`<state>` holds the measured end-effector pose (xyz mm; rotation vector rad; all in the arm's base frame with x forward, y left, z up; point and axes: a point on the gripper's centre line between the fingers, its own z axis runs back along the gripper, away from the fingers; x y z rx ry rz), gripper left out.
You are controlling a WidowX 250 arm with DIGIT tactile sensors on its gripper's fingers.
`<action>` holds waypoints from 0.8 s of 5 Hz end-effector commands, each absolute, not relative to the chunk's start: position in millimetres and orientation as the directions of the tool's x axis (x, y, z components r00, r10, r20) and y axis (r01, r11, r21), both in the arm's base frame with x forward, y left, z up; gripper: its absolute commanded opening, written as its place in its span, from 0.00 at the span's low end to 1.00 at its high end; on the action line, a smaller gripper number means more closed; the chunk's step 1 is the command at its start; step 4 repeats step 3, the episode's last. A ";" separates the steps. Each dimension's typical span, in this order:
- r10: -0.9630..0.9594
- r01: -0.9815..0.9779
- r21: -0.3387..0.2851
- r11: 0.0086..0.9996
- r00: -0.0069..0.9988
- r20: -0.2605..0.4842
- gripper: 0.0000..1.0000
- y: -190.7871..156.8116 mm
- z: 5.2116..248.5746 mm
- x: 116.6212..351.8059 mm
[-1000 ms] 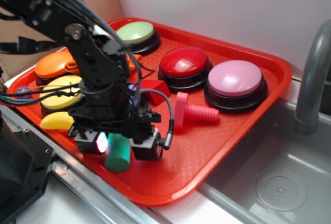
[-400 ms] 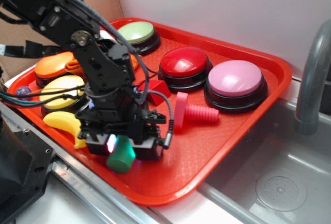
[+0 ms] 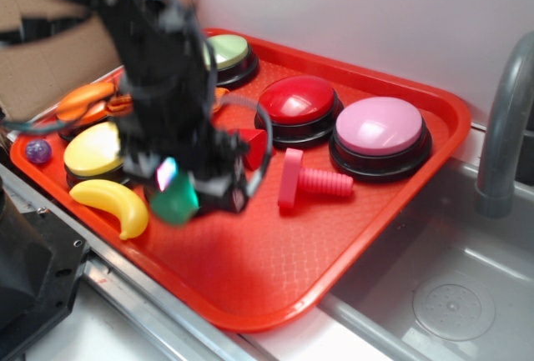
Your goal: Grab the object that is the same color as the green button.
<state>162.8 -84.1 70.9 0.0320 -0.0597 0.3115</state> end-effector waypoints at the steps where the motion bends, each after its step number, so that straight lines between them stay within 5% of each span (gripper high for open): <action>1: 0.161 -0.174 0.054 0.983 0.969 0.187 0.00 -58.9 152.2 190.8; 2: 0.173 -0.187 0.051 0.981 0.963 0.206 0.00 -44.5 175.7 196.8; 4: 0.237 -0.245 0.012 0.969 0.950 0.202 0.00 -36.7 179.1 196.2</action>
